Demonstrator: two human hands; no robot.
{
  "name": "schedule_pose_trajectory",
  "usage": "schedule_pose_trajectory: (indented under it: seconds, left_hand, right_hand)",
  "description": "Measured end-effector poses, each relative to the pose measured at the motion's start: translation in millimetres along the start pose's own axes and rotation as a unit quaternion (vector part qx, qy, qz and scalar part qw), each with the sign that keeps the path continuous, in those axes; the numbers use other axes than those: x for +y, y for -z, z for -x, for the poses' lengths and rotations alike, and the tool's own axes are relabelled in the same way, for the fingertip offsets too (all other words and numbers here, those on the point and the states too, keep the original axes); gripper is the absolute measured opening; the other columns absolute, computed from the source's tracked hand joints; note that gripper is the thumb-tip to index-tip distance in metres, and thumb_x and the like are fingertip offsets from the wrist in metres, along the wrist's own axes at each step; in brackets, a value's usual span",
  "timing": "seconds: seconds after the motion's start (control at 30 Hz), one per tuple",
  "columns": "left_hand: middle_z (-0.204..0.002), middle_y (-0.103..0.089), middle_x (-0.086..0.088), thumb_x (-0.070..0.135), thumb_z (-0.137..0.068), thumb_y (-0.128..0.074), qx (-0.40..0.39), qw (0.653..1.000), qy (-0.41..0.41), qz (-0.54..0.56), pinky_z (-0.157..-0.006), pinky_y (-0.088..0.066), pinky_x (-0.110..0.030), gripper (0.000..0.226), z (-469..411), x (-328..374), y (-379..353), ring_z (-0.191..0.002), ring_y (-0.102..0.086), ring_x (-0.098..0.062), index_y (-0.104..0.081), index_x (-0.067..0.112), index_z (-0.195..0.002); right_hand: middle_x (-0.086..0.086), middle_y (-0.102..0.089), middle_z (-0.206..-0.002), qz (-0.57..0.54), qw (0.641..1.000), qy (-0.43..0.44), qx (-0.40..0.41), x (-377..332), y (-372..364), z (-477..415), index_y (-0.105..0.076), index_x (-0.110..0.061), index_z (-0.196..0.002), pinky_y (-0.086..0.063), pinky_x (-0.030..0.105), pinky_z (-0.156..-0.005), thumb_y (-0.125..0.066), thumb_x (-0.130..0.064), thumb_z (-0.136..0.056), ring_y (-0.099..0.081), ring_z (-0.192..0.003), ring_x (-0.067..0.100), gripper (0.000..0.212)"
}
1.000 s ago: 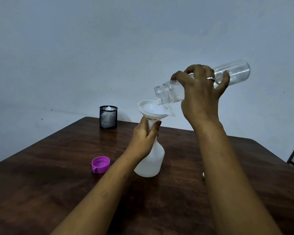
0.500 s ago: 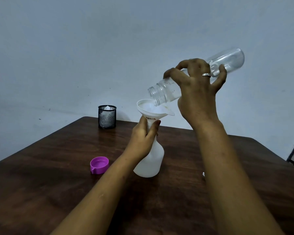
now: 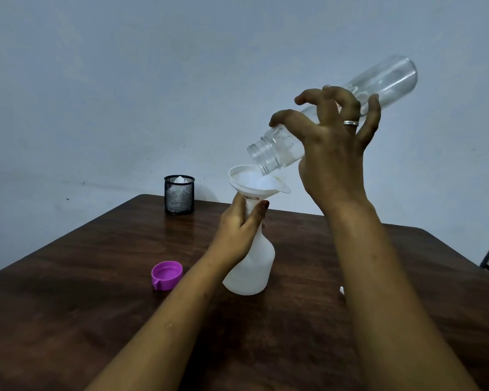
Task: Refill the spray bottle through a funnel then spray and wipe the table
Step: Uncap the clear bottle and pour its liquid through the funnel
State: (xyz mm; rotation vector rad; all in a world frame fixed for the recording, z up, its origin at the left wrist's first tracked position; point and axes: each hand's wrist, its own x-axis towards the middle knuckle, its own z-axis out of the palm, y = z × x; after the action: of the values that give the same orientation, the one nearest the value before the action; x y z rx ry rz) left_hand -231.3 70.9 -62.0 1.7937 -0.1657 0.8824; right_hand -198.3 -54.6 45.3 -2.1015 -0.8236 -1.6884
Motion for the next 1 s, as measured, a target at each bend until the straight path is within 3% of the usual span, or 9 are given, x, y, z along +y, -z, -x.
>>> schedule_pose_trajectory:
  seconds: [0.13,0.3,0.4,0.53,0.67,0.8,1.0]
  left_hand:
    - [-0.081,-0.062,0.009,0.028,-0.095,-0.05,-0.004,1.0,0.007,0.014,-0.071,-0.049,-0.017,0.01,0.1,-0.4,0.3,-0.074,-0.063,-0.004,-0.05,0.025,-0.104]
    - [-0.082,-0.062,0.006,0.03,-0.095,-0.05,-0.009,0.999,0.019,0.025,-0.072,-0.05,-0.02,0.006,1.0,-0.5,1.0,-0.077,-0.063,-0.008,-0.049,0.036,-0.094]
    - [-0.083,-0.062,0.008,0.031,-0.095,-0.05,-0.009,1.0,0.021,0.02,-0.074,-0.05,-0.02,0.005,0.8,-0.7,1.0,-0.08,-0.063,-0.009,-0.05,0.035,-0.095]
    - [-0.088,-0.063,0.008,0.033,-0.093,-0.053,-0.009,0.999,0.035,0.027,-0.077,-0.049,-0.023,0.012,1.4,-2.0,1.5,-0.086,-0.063,-0.012,-0.051,0.027,-0.103]
    - [-0.094,-0.063,0.007,0.032,-0.09,-0.058,-0.006,0.999,0.052,0.011,-0.077,-0.047,-0.022,0.02,2.4,-0.4,2.3,-0.091,-0.062,-0.012,-0.051,0.025,-0.108]
    - [-0.096,-0.056,0.018,0.028,-0.087,-0.063,-0.004,0.998,0.059,-0.018,-0.072,-0.041,-0.011,0.03,4.5,2.7,3.3,-0.09,-0.055,0.0,-0.046,0.03,-0.111]
    - [-0.105,-0.057,0.01,0.03,-0.083,-0.068,-0.013,0.996,0.074,-0.049,-0.072,-0.041,-0.011,0.042,4.3,5.6,4.8,-0.091,-0.055,0.0,-0.046,0.025,-0.119]
  right_hand:
    - [-0.005,-0.052,-0.129,0.003,1.0,0.008,0.0,1.6,-3.3,2.3,-0.064,-0.038,-0.105,0.0,0.053,-0.112,-0.015,-0.009,-0.072,-0.034,-0.133,0.024,0.065]
    - [-0.007,-0.054,-0.126,0.032,0.997,-0.015,0.066,7.4,-4.4,0.9,-0.063,-0.039,-0.105,-0.002,0.054,-0.111,-0.026,0.001,-0.072,-0.028,-0.131,0.02,0.063]
    - [-0.006,-0.054,-0.127,0.021,0.997,-0.008,0.069,8.8,-7.4,1.7,-0.063,-0.039,-0.106,-0.005,0.056,-0.111,-0.026,0.002,-0.071,-0.028,-0.131,0.02,0.064]
    - [-0.006,-0.059,-0.124,0.043,0.988,-0.014,0.145,7.2,-11.1,2.3,-0.065,-0.039,-0.103,-0.009,0.056,-0.11,-0.035,0.005,-0.076,-0.027,-0.128,0.016,0.06]
    - [-0.005,-0.057,-0.127,0.006,0.996,0.003,0.088,8.1,-10.9,3.4,-0.066,-0.038,-0.103,-0.006,0.057,-0.111,-0.029,-0.001,-0.076,-0.025,-0.129,0.017,0.059]
    - [-0.005,-0.057,-0.127,0.019,0.995,-0.008,0.102,7.2,-9.8,2.2,-0.066,-0.039,-0.103,-0.008,0.059,-0.111,-0.031,0.0,-0.077,-0.026,-0.129,0.017,0.058]
    - [-0.004,-0.053,-0.132,0.013,0.999,-0.018,0.029,7.5,-7.9,5.8,-0.066,-0.037,-0.105,-0.001,0.056,-0.113,-0.021,-0.009,-0.077,-0.029,-0.132,0.021,0.059]
